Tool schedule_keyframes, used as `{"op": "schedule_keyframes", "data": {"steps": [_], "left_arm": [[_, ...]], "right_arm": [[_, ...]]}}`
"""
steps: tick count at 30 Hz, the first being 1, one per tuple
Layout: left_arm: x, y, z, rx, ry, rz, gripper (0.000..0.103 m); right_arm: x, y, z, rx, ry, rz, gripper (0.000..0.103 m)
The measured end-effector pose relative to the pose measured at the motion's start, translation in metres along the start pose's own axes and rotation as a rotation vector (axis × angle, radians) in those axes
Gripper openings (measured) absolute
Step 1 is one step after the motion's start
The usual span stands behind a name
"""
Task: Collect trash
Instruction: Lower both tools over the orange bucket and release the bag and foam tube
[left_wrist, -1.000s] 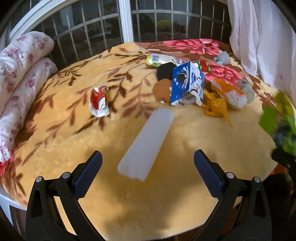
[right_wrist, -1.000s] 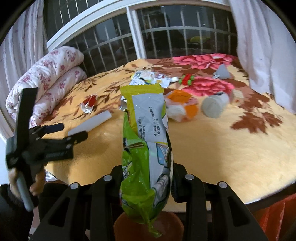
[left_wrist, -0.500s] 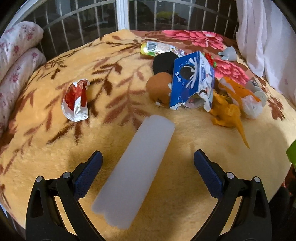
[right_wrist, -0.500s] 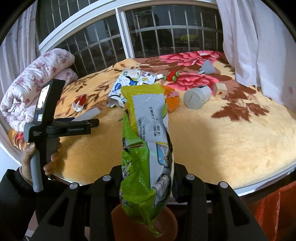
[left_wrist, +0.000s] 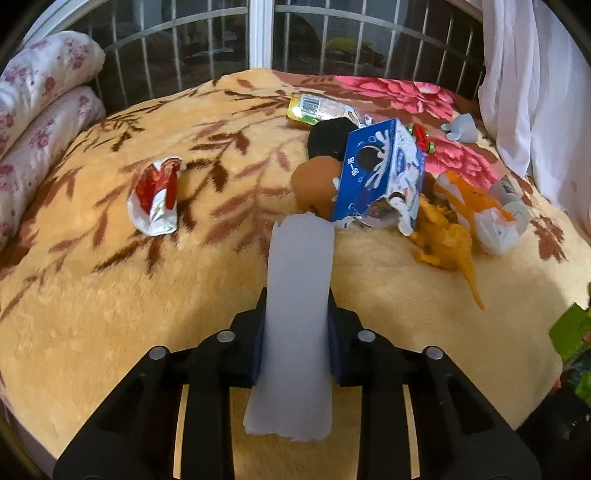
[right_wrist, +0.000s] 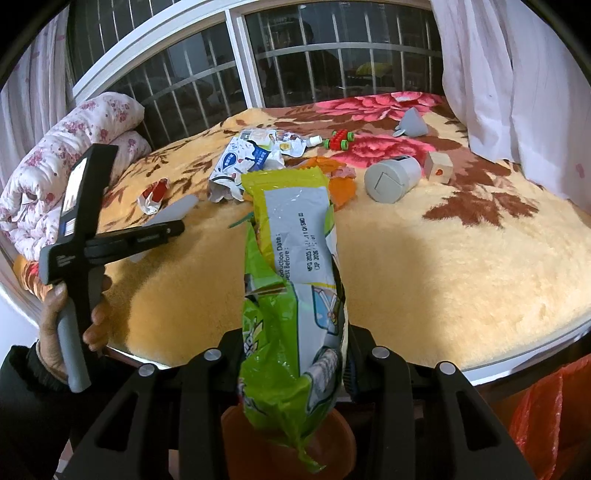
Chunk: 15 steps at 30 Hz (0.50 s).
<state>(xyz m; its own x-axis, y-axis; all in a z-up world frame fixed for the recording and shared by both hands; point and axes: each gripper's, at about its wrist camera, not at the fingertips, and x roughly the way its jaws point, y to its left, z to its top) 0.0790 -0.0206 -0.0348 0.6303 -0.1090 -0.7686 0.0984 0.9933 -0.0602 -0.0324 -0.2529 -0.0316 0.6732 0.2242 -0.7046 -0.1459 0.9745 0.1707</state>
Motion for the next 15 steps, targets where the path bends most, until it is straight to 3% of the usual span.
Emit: {"op": "schedule_keyframes", "data": {"steps": [5, 9, 12, 15], "left_arm": [[-0.037, -0.008, -0.012, -0.011, -0.044, -0.044, 0.026], [-0.062, -0.021, -0.021, 0.010, -0.065, -0.066, 0.026], [-0.081, -0.033, -0.034, 0.040, -0.085, -0.091, 0.026], [-0.097, -0.046, -0.051, 0.086, -0.094, -0.107, 0.026]], "right_arm": [[-0.010, -0.010, 0.004, 0.021, -0.024, 0.005, 0.038], [-0.039, -0.019, 0.020, 0.008, -0.102, -0.032, 0.038], [-0.064, -0.023, 0.025, -0.002, -0.163, -0.040, 0.038], [-0.076, -0.024, 0.015, -0.012, -0.164, -0.034, 0.038]]}}
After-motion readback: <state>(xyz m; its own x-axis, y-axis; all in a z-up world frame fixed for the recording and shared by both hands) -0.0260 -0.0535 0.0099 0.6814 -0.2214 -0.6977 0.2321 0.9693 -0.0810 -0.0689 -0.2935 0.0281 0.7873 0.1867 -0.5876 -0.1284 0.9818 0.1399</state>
